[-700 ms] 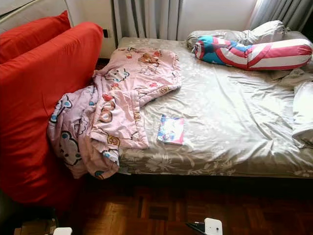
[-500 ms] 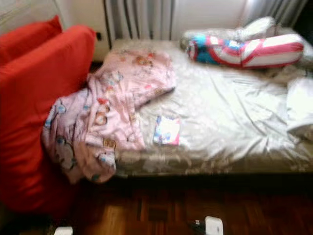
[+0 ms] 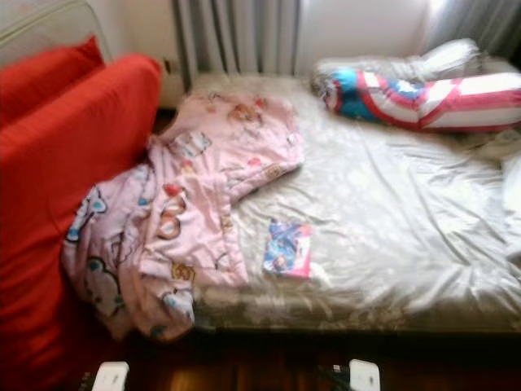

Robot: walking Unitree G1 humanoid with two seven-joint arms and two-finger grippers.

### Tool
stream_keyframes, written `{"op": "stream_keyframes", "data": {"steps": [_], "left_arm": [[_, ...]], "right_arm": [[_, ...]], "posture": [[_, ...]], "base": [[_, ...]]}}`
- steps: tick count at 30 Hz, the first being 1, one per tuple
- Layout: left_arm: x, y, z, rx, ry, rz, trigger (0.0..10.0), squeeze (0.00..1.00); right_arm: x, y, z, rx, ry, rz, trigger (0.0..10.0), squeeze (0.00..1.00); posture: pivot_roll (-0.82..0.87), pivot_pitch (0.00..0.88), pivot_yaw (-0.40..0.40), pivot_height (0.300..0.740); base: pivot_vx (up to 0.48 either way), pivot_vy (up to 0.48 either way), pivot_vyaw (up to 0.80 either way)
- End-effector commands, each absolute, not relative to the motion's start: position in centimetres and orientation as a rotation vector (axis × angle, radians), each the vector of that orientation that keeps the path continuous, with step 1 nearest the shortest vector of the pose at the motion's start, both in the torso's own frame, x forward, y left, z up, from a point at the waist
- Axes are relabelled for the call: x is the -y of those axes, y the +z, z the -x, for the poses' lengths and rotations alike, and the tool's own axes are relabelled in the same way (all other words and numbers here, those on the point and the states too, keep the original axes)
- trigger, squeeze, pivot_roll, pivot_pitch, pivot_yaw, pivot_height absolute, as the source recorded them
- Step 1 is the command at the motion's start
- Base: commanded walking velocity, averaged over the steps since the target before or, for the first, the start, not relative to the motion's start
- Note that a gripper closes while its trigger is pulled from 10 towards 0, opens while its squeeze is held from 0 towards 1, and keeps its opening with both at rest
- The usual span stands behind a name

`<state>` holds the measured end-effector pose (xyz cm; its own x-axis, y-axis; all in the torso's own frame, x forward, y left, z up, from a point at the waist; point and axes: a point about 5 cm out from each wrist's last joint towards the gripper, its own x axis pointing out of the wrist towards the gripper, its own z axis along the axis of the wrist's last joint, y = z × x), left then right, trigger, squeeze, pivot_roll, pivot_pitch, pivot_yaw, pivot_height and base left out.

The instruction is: Clean up the room

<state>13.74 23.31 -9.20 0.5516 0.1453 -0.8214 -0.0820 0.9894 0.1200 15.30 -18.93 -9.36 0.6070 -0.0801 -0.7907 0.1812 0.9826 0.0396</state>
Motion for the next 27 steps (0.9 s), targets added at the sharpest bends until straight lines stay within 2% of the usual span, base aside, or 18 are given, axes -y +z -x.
{"op": "stream_keyframes", "data": {"steps": [1,11,17,24,27], "left_arm": [[-23.1,-9.6,-12.8,-1.020,0.141,-0.058,10.0,0.00],[-23.0,-9.5,-13.2,-0.995,0.145,-0.047,10.0,0.00],[-23.3,-7.8,-16.6,-0.821,0.167,-0.014,10.0,0.00],[-23.0,-5.1,-20.3,-0.555,0.135,-0.002,10.0,0.00],[-23.2,-3.9,-21.2,-0.439,0.122,0.003,10.0,0.00]], "right_arm": [[18.4,-9.9,-14.1,-0.946,-0.146,-0.135,10.0,0.00],[18.5,-9.8,-14.3,-0.926,-0.129,-0.114,10.0,0.00],[18.6,-9.5,-14.6,-0.873,-0.130,-0.116,10.0,0.00],[18.6,-8.6,-15.3,-0.727,-0.087,-0.092,10.0,0.00],[21.3,-4.6,-20.5,-0.463,-0.050,0.027,10.0,0.00]], "posture": [[-0.08,0.056,-0.035,0.740],[-0.09,0.058,-0.039,0.740],[-0.09,0.060,-0.042,0.740],[-0.11,0.058,-0.046,0.740],[-0.11,0.058,-0.048,0.740]], "base": [[0.394,0.000,0.00],[0.323,0.000,0.00],[0.000,0.000,0.00],[0.000,0.000,0.00],[0.000,0.000,0.00]]}}
